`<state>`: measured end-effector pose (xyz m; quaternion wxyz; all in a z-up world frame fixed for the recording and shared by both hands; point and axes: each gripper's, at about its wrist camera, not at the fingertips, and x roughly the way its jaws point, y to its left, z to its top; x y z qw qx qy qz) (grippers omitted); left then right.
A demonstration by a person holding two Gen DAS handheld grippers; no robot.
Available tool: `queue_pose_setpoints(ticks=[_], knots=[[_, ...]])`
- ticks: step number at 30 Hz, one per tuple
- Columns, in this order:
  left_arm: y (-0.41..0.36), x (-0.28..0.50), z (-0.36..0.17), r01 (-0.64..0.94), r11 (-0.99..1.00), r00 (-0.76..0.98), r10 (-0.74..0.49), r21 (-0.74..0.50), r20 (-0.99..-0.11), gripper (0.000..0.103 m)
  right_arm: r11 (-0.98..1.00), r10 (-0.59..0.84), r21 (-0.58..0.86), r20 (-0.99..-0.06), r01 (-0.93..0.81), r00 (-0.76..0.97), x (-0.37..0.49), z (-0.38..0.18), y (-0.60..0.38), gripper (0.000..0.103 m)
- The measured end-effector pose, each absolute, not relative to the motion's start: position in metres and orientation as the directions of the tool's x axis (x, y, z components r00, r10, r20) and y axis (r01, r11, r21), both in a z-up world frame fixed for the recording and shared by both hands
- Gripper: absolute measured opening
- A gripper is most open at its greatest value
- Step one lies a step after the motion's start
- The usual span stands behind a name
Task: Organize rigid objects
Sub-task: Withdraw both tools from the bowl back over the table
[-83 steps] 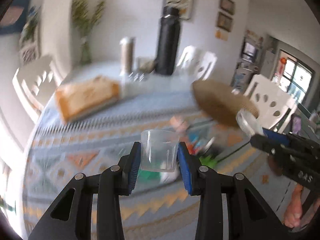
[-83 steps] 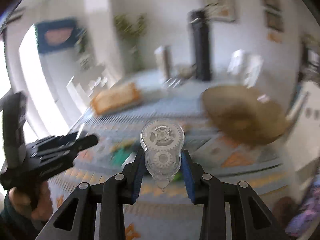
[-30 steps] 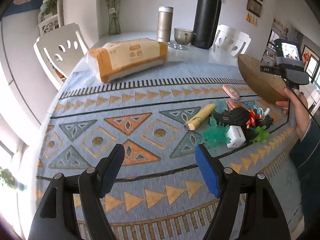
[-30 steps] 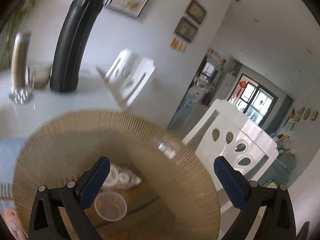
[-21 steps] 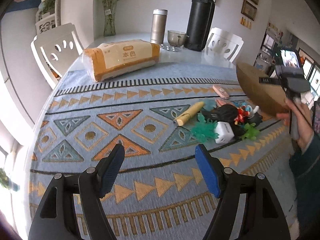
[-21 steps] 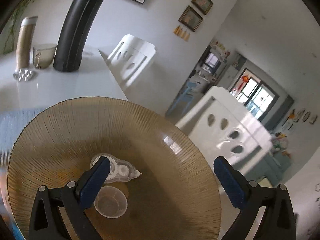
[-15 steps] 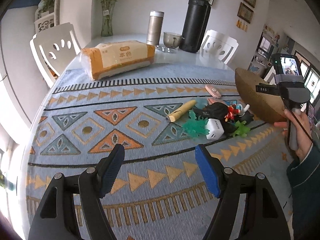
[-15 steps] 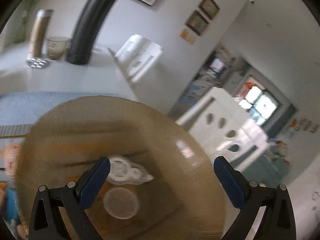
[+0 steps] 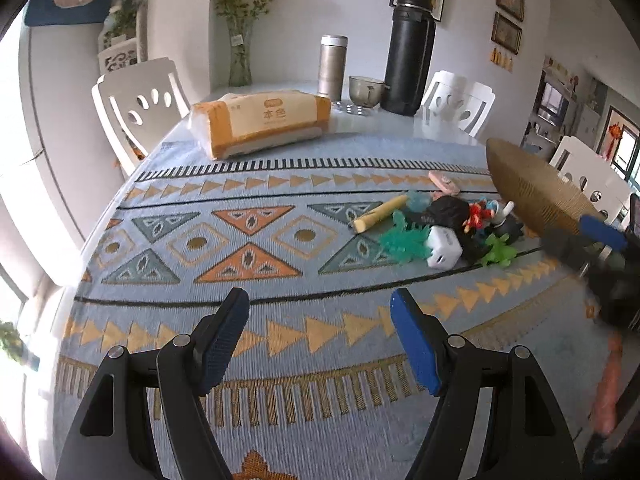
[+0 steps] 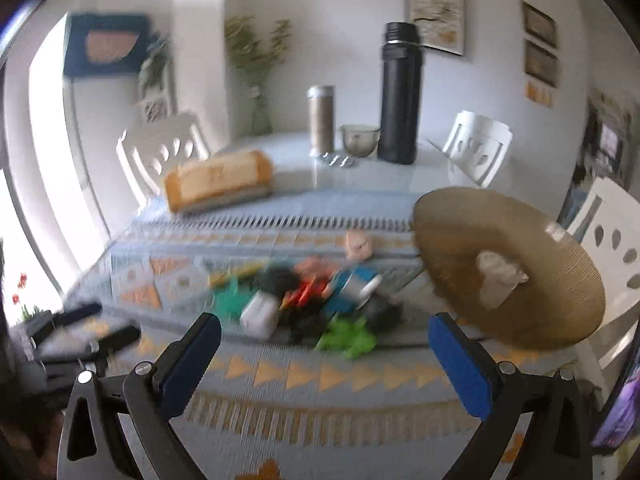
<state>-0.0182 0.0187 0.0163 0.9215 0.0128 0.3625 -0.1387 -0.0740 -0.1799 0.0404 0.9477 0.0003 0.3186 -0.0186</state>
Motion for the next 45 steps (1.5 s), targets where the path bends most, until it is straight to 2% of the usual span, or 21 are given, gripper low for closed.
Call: queue_pose_setpoints(ticks=[7,21,45], knots=[[0.018,-0.017,0.011,0.254,0.966,0.696,-0.223,-0.055,-0.683,0.072,0.993,-0.095,-0.115,-0.674,0.024,0.733,-0.060,0.003,-0.164,0.103],[0.016,-0.016,0.008,0.271,0.961,0.675,-0.231,-0.056,-0.701,0.075,0.999,-0.005,0.026,-0.709,0.033,0.705,-0.054,0.002,-0.193,0.103],[0.012,-0.018,0.007,0.279,0.960,0.679,-0.217,-0.026,-0.701,0.075,0.999,0.009,0.042,-0.713,0.029,0.702,-0.054,0.003,-0.196,0.103]])
